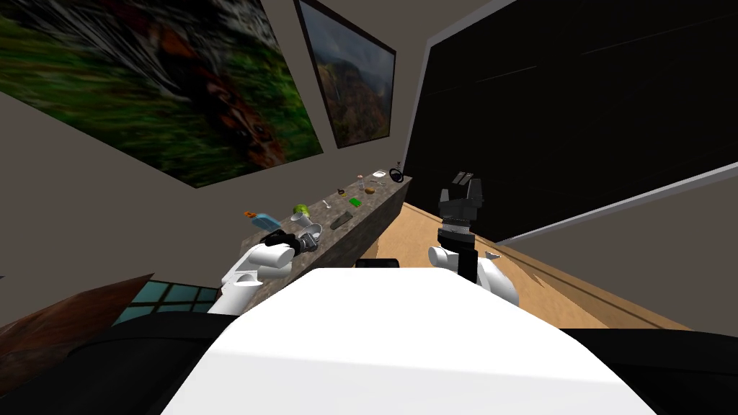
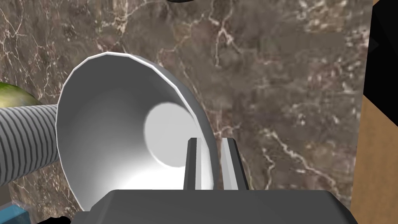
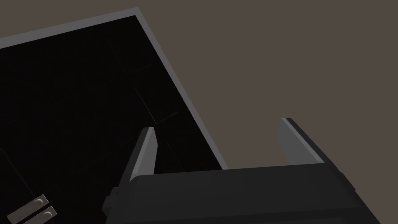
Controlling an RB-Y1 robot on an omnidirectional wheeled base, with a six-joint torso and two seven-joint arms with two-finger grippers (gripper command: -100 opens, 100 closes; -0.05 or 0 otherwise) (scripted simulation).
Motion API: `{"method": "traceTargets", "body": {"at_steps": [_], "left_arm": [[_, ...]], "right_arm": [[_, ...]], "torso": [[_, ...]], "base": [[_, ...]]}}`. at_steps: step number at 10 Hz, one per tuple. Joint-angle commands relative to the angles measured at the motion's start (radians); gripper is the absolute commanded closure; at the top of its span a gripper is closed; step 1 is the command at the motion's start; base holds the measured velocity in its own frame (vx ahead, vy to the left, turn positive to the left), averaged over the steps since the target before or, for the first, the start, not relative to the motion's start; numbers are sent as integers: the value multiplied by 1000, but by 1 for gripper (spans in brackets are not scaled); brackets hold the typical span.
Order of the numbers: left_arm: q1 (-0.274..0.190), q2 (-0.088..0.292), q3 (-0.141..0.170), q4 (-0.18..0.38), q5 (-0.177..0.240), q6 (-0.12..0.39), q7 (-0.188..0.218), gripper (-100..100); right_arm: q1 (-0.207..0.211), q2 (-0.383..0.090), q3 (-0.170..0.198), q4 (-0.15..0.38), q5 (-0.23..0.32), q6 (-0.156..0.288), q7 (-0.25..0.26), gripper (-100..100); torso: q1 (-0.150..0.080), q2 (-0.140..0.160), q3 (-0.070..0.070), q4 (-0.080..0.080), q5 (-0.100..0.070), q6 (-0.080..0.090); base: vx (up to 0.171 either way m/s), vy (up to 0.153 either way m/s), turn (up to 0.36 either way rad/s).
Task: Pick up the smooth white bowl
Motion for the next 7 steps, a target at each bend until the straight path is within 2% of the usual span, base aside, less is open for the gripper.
{"method": "traceTargets", "body": {"at_steps": [1,2,3,5,6,7], "left_arm": [[0,0,0,0,0,0,0,100],[0,0,0,0,0,0,0,0],[5,13,6,-33,5,22,18,100],[14,27,14,-68,13,42,35,100],[7,21,8,-57,7,37,31,100],[7,22,9,-59,7,41,34,0]], "right_arm": [[0,0,0,0,0,0,0,0],[0,0,0,0,0,0,0,0],[0,0,0,0,0,0,0,0],[0,0,0,0,0,0,0,0],[0,0,0,0,0,0,0,0],[0,0,0,0,0,0,0,0]], "torso": [[0,0,0,0,0,0],[0,0,0,0,0,0],[0,0,0,0,0,0],[0,1,1,0,-1,0],[0,2,1,1,-1,0],[0,1,1,1,0,0]], "base": [[0,0,0],[0,0,0],[-9,7,48],[-11,11,35],[-5,4,4],[0,0,0]]}}
